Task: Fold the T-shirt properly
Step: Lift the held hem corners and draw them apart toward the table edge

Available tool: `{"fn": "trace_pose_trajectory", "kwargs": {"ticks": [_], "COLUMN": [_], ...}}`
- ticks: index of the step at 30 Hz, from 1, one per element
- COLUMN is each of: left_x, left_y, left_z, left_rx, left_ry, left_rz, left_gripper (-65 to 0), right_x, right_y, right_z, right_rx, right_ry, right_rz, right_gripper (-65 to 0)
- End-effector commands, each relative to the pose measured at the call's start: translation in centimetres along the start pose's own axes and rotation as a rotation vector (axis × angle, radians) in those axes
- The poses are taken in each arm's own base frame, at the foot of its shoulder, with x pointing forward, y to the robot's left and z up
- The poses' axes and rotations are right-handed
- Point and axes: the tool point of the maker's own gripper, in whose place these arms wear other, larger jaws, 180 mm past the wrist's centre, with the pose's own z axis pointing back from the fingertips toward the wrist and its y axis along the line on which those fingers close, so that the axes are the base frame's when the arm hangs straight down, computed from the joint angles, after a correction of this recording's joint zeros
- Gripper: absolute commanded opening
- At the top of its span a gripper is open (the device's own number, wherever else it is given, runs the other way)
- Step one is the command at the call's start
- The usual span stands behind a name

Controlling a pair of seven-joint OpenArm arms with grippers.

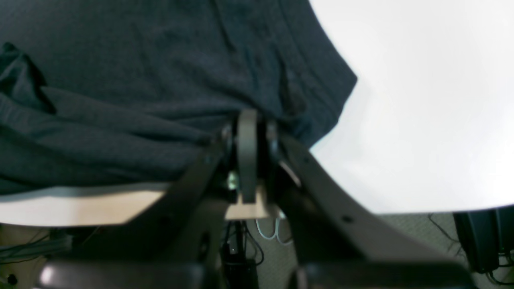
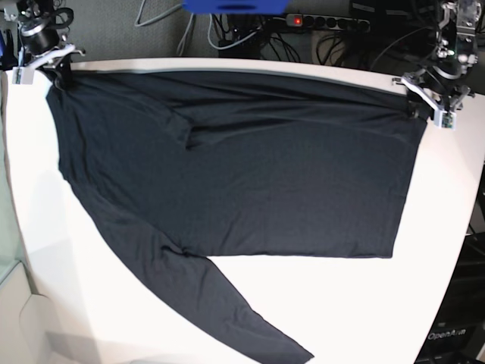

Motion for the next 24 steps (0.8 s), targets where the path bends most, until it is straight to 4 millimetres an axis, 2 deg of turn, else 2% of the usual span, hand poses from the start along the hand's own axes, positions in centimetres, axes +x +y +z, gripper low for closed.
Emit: {"fn": "trace_pose_trajectory", "kwargs": {"ticks": [1,8,11,18,24], "left_x": [-3.9,-3.2,-2.2,-2.0,-0.1], "left_y": [0.8,0.6,0.2,-0.6,-1.2], "left_z": [0.5,0.4,-0.2,-0.3,-0.1], "left_rx": [0.029,0.025,0.021,0.013,-0.002], "left_ry": [0.164,0.147,0.128,0.114,0.065], "left_rz": [-0.043,-0.037,-0.030,-0.009,-0.018], "left_gripper": [-34.8,-34.8,-34.8,-34.8,-34.8], "right_x": [-3.6,-3.6,-2.1,-0.1,1.3], "right_y": [-1.0,-0.4,0.5,2.3,3.6], "right_z": [1.2,0.9,0.3,-0.2,-0.3], "right_rx": [-0.035,-0.027,-0.004,0.044,0.077], "right_ry": [0.158,0.141,0.094,0.044,0.009], "right_rz": [0.032,0.015,0.021,0.033,0.045], "right_gripper": [-63.6,-63.6,-63.6,-63.5,-63.4]}}
